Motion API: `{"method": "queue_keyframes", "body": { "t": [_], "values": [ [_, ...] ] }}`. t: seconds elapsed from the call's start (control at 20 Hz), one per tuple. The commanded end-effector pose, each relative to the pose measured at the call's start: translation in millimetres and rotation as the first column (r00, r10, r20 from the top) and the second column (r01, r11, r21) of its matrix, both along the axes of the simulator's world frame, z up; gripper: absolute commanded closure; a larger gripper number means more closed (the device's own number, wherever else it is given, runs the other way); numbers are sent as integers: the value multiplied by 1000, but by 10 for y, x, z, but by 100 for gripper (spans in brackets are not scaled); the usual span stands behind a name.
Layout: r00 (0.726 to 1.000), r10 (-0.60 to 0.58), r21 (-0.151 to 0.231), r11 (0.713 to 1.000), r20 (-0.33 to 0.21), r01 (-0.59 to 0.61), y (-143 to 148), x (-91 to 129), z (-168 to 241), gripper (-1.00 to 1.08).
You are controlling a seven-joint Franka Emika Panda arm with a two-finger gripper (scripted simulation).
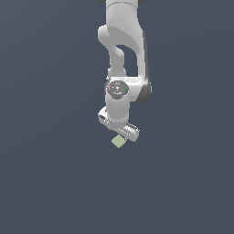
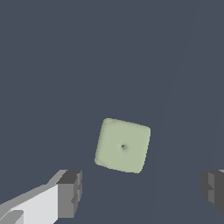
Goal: Pick up the object and move it to a goal position.
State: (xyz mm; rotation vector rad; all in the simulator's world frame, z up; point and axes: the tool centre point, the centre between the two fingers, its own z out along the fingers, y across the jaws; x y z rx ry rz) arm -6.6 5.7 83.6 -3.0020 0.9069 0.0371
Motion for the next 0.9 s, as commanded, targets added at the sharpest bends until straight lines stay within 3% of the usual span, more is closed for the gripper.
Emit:
{"method": "queue_keyframes", "body": {
  "t": [0.0, 0.45, 0.85],
  "values": [
    [998, -60, -4, 998, 5, 60, 13, 14, -74, -92],
    [982, -189, -11, 982, 18, 189, 41, 38, -241, -92],
    [978, -209, -12, 978, 20, 209, 47, 40, -273, -92]
  ]
}}
